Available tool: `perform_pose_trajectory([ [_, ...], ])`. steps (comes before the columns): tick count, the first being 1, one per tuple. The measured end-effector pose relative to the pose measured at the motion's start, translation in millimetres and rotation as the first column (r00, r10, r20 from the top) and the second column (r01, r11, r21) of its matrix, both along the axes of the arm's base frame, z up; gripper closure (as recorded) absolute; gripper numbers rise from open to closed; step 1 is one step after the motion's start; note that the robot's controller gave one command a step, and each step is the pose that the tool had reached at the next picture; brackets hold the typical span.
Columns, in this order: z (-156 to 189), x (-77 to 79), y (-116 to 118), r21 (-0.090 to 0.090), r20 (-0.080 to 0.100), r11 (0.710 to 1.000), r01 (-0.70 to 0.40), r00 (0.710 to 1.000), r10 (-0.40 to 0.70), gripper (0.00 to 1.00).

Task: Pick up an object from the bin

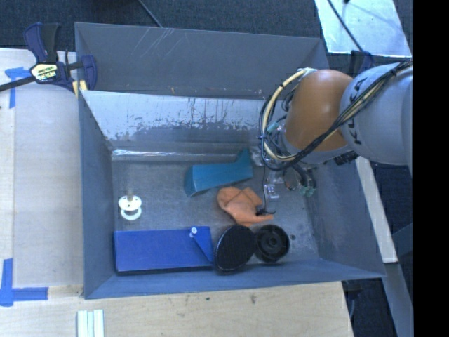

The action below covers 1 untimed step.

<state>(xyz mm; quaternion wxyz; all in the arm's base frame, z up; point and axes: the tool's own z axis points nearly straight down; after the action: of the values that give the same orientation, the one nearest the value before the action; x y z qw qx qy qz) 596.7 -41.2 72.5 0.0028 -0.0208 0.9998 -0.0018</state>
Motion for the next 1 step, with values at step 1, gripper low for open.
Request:
perform_pose_trajectory([
  [1,-0.9,-27.6,3.6,0.004,0.003,1.000,0.020,1.000,-0.020,0.00],
])
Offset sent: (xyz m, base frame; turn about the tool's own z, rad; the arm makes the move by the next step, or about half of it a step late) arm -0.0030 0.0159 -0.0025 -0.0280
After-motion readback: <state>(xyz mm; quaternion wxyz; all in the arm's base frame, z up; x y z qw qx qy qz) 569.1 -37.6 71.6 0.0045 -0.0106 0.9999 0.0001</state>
